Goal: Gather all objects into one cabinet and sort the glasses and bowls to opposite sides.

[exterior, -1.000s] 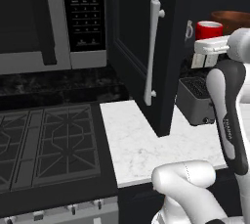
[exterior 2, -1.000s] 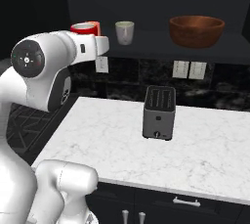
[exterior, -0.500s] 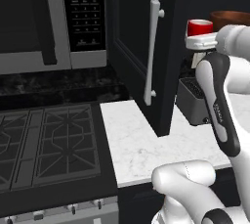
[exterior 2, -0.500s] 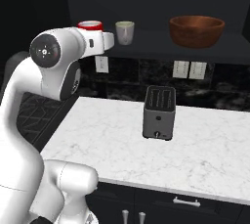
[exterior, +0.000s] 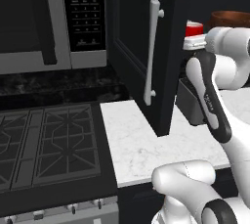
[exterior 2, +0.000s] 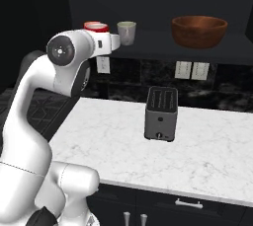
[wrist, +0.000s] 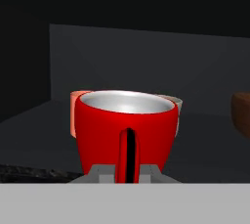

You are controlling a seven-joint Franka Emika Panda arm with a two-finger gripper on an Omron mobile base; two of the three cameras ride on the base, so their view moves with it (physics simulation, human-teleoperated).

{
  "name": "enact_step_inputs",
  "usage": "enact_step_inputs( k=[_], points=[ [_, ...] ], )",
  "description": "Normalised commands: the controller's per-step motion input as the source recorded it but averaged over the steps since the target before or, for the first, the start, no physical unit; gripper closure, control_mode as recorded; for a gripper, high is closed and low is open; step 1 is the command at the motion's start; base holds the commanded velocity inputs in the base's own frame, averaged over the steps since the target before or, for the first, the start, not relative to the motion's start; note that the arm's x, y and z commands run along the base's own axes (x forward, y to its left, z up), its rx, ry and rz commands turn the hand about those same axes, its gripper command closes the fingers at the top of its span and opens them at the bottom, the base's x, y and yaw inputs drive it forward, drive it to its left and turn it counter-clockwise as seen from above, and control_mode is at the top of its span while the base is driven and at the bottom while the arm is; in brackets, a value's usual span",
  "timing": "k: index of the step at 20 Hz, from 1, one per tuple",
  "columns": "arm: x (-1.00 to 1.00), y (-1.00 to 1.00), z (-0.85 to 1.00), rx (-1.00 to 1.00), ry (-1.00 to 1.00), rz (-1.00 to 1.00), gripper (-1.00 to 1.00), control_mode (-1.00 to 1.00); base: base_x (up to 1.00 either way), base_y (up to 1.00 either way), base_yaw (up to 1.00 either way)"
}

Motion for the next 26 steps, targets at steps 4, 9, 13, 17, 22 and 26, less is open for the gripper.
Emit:
enact_step_inputs(
  k=[4, 9, 13, 17, 22, 26],
  points=[
    [0.42, 0.0, -0.14, 0.0, 0.0, 0.0, 1.0, -1.0, 0.0, 0.0, 0.0],
    [0.41, 0.0, -0.12, 0.0, 0.0, 0.01, 1.0, -1.0, 0.0, 0.0, 0.0],
    [0.37, 0.0, -0.11, 0.0, 0.0, 0.01, 1.0, -1.0, 0.0, 0.0, 0.0],
    [0.38, 0.0, -0.08, 0.0, 0.0, 0.01, 1.0, -1.0, 0.0, 0.0, 0.0],
    [0.28, 0.0, -0.05, 0.0, 0.0, 0.0, 1.0, -1.0, 0.0, 0.0, 0.0],
    [0.33, 0.0, -0.08, 0.0, 0.01, 0.0, 1.0, -1.0, 0.0, 0.0, 0.0]
  ],
)
